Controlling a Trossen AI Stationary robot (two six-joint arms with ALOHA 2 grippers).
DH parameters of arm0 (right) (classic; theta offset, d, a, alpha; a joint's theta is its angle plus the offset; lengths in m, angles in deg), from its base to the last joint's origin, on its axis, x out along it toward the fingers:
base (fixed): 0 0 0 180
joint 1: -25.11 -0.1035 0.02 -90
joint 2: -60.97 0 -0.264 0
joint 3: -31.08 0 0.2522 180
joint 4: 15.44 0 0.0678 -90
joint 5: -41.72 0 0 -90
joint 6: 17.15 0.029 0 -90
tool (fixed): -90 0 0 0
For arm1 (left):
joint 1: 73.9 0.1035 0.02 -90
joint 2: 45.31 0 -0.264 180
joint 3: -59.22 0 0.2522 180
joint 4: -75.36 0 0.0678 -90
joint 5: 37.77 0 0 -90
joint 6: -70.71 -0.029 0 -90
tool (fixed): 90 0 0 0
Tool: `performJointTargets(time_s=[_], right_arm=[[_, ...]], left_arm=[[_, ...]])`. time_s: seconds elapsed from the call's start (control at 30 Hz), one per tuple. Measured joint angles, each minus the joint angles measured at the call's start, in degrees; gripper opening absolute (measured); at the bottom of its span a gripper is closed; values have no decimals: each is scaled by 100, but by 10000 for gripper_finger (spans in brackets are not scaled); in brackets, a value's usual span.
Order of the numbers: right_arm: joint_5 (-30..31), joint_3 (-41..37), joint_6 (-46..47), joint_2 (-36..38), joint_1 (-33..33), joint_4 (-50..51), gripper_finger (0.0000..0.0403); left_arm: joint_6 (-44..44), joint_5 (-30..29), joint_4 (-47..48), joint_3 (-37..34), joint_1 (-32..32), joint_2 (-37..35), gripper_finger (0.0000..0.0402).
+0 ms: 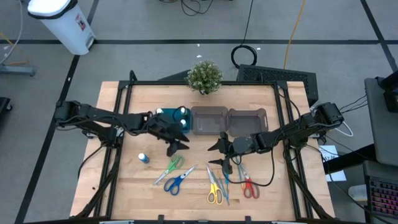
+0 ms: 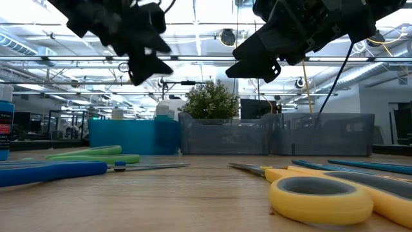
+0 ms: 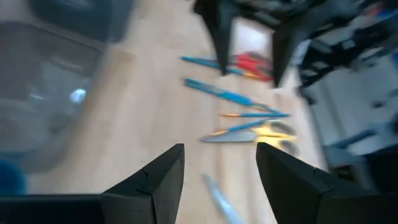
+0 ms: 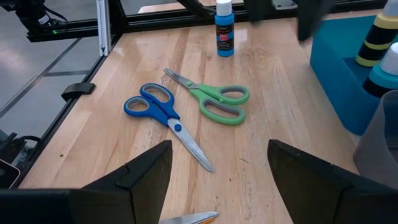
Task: Pick & Place Paint Supplies
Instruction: Put the blue paint bottle into the blue bin
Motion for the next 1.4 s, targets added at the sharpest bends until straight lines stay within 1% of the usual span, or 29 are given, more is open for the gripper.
performJointTargets(time_s=[0.07,0.17,0.23,0.27,0.37,0.47,0.57,0.77,0.87,1.0,1.13,1.23,1.4], right_arm=[[0,0,2,0,0,-2,254],[0,0,12,0,0,-4,254],[1,-23,15,0,-1,-50,254],[2,-32,15,0,0,-53,254],[2,-70,19,0,0,-45,254],[18,-70,60,0,0,-62,254],[39,-70,65,0,-2,-97,254],[73,-70,81,0,-2,-153,254],[307,-70,81,0,-2,-146,254],[326,-70,81,0,0,-142,254],[311,-70,82,0,-4,-143,254],[308,-70,83,0,-6,-142,254],[306,-70,83,0,-6,-140,254]], left_arm=[[125,170,43,31,-17,-209,209],[151,19,506,100,-212,-607,209],[153,-218,975,217,-390,-885,209],[184,-406,1354,288,-490,-1046,209],[430,-1141,2419,589,-836,-1418,209],[969,-1678,3466,877,-1230,-1631,209],[1607,-1973,4332,1081,-1659,-1728,209],[3117,-1981,5772,1181,-2290,-1706,209],[3923,-1986,6457,1185,-2505,-1654,209],[4798,-2243,7107,1185,-2777,-1656,209],[5414,-2324,7425,1185,-2967,-1656,209],[5626,-2341,7514,1185,-3047,-1656,209],[5628,-2480,7516,1185,-3142,-1625,209]])
